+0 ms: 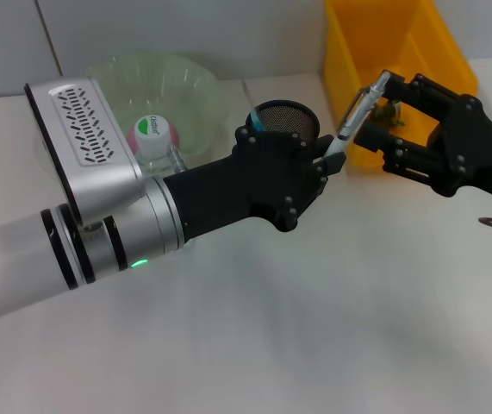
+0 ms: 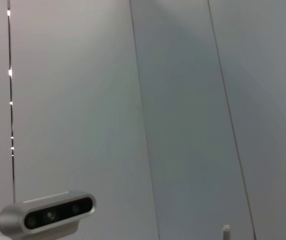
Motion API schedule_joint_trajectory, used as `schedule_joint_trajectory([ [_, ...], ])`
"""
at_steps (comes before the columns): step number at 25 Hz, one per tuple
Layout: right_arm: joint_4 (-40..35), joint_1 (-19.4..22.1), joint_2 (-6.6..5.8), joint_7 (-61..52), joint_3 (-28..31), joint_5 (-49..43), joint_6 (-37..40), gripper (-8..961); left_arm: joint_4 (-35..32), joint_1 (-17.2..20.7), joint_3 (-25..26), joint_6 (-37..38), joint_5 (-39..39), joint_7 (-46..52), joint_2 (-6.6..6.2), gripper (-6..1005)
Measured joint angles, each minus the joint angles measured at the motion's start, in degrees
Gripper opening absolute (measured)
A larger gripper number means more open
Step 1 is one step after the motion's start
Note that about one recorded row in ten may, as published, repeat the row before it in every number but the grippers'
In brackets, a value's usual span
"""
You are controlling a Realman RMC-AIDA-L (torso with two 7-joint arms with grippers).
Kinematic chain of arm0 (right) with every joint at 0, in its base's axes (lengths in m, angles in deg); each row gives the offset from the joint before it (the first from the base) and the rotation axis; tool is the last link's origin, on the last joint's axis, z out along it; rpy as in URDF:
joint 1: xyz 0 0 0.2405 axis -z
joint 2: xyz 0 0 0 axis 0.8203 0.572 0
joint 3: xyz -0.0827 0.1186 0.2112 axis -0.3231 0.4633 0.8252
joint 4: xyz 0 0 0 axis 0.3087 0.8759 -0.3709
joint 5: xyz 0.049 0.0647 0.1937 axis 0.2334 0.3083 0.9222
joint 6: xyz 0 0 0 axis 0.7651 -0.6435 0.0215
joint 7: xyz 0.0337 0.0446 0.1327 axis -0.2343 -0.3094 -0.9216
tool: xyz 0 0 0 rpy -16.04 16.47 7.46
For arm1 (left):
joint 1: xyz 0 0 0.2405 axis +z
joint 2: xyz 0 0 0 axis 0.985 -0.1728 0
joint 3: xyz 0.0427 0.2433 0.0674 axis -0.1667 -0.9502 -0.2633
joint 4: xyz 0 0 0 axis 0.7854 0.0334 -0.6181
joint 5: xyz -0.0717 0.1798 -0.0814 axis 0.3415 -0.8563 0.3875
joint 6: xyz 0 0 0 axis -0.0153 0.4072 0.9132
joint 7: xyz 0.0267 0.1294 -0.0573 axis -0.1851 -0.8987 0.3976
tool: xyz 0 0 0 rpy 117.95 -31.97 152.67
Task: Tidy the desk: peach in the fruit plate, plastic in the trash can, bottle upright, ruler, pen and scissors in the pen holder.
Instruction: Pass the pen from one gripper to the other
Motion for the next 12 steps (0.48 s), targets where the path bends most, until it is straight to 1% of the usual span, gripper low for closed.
schedule_joint_trajectory([
  [5, 0.72, -1.01, 0.02, -0.06, -0.15, -0.14, -2.36, 684, 0.15, 0.08, 0.09, 0.00, 0.04, 0.02, 0.00, 139],
  [12, 1.21, -1.60, 0.02, -0.11, -1.96, 0.05, -3.16, 550, 0.25, 0.08, 0.43, 0.33, 0.05, 0.63, -0.07, 139],
])
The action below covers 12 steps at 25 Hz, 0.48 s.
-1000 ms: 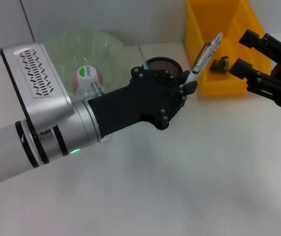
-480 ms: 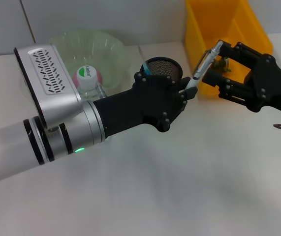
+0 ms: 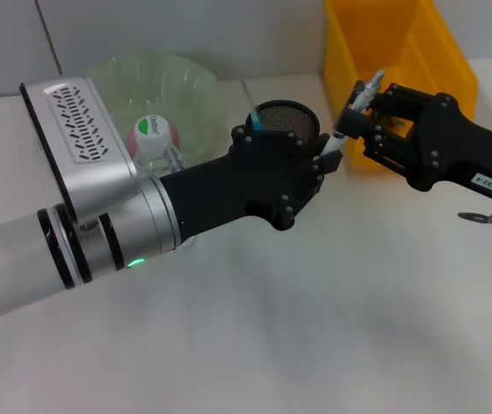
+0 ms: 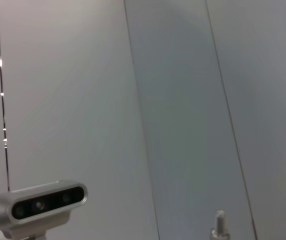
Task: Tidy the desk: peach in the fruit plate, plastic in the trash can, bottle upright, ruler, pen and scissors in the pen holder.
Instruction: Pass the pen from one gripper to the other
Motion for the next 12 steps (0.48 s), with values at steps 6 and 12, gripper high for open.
schedule_joint_trajectory([
  [6, -0.20, 0.04, 0.00, 0.00, -0.22, 0.06, 0.25, 434, 0.01, 0.02, 0.00, 0.04, 0.03, 0.05, -0.02, 139],
  [12, -0.32, -0.01, 0.00, 0.00, -0.22, 0.06, 0.39, 304, 0.02, 0.02, 0.00, 0.04, 0.08, 0.59, -0.02, 139],
])
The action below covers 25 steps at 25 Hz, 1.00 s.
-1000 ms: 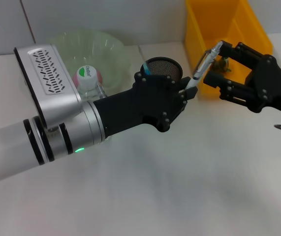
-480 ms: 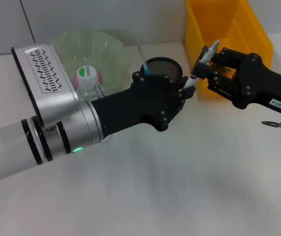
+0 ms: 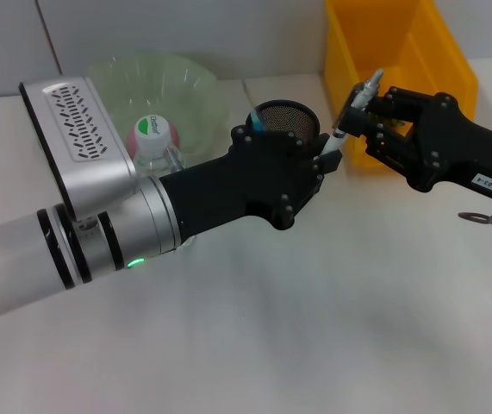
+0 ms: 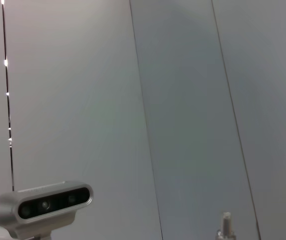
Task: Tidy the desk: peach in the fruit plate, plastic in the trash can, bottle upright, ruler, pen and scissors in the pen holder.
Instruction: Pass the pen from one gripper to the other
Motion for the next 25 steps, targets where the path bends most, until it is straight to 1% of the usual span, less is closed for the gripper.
schedule_joint_trajectory([
  [5, -0.03, -0.12, 0.00, 0.00, -0.01, 0.00, 0.54, 303, 0.00, -0.05, 0.00, 0.19, 0.00, 0.34, 0.00, 139],
  [11, -0.24, 0.20, 0.10, 2.41, 0.31, 0.46, 1.38, 168, 0.16, -0.09, -0.26, 0.32, 0.02, -0.06, 0.13, 139],
  [20, 0.23, 0.88, 0.24, 4.55, -0.09, 1.68, 1.28, 142, 0.63, -0.09, -0.82, 0.32, 1.39, -0.36, 0.18, 139],
  [25, 0.31, 1.04, 0.26, 4.74, 0.75, 1.91, 0.93, 143, 0.61, -0.08, -1.18, 0.85, 1.53, -0.37, 0.15, 281],
])
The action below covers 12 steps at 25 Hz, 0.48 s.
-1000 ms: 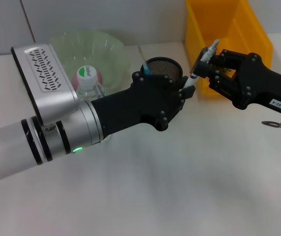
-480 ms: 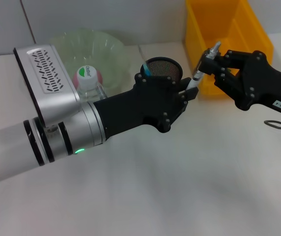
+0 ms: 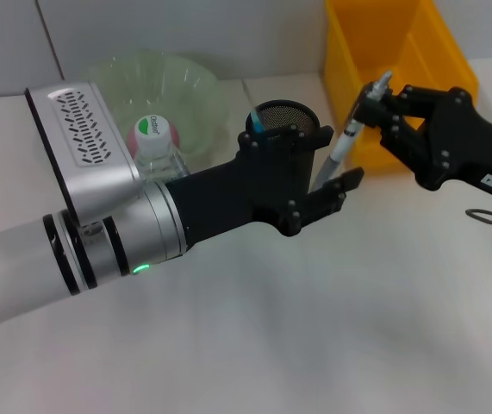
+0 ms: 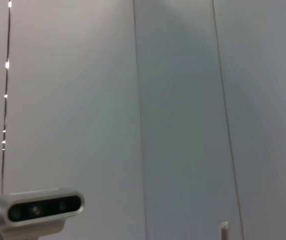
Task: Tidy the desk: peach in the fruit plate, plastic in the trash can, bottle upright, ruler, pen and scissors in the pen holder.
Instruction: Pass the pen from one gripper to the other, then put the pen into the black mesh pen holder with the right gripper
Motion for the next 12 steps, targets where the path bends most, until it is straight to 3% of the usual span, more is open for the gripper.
schedule_joint_trajectory([
  [2, 0.00, 0.04, 0.00, 0.32, 0.56, 0.70, -0.34, 147, 0.00, 0.10, -0.03, 0.98, 0.02, 0.00, -0.11, 545],
  [8, -0.19, -1.00, -0.09, 3.10, 0.45, 3.65, -6.55, 161, 0.01, 1.41, 0.46, 3.64, 0.05, 0.24, -0.41, 749],
  [12, 1.14, -3.94, 0.09, 5.30, -0.19, 5.18, -12.25, 170, 0.02, 5.24, 2.81, 8.37, -0.05, -0.40, -0.63, 795],
])
